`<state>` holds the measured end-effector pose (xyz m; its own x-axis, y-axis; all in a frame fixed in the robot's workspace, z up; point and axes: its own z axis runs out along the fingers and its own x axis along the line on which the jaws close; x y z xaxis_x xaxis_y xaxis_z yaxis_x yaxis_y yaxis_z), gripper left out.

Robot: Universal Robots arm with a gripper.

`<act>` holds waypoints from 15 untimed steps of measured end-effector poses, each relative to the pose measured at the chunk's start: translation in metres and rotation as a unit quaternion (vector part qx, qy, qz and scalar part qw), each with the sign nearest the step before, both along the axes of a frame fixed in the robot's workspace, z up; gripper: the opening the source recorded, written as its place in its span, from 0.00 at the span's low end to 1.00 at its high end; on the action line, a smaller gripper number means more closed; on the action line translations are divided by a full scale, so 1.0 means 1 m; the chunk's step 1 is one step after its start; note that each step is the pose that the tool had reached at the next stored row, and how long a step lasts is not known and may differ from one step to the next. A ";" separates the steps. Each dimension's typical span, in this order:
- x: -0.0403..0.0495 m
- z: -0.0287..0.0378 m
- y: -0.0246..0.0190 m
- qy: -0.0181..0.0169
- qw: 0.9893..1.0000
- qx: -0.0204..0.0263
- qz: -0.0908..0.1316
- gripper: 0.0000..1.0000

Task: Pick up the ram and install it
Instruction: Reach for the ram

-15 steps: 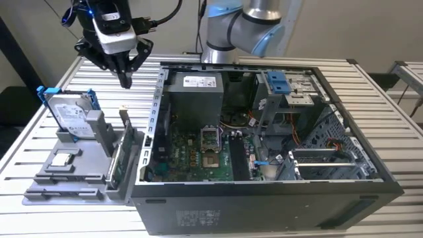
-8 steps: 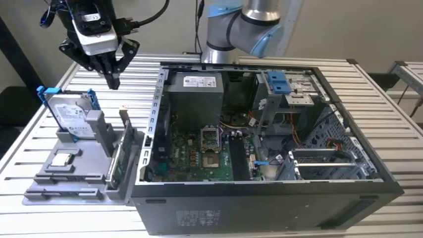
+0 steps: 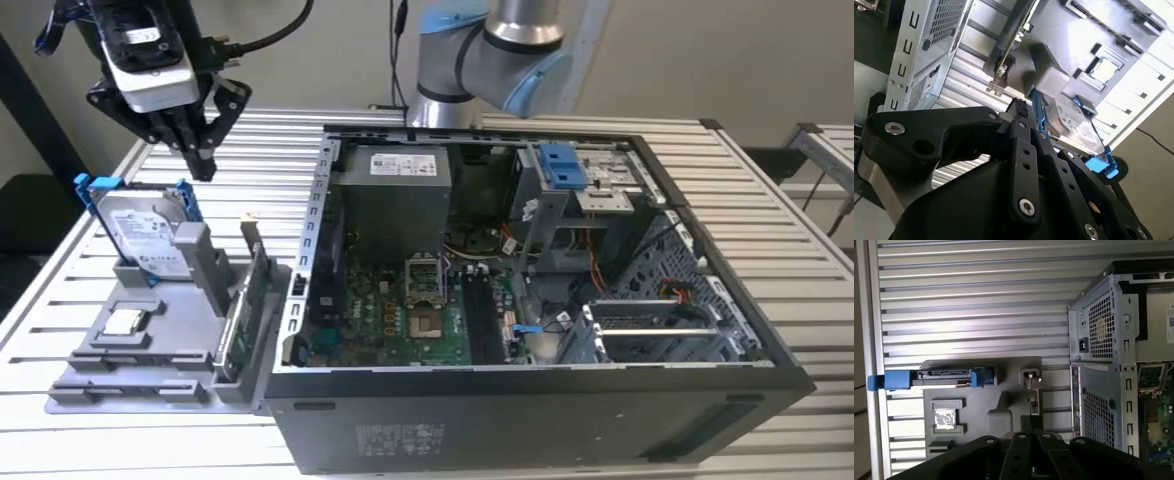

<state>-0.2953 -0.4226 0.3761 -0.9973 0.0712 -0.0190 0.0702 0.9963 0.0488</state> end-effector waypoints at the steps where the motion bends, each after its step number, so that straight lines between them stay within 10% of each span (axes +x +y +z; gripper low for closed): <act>1: -0.0035 -0.0001 -0.0001 0.000 1.000 0.000 0.000 0.11; 15: -0.0503 -0.0021 -0.0007 0.000 1.000 0.000 0.000 0.11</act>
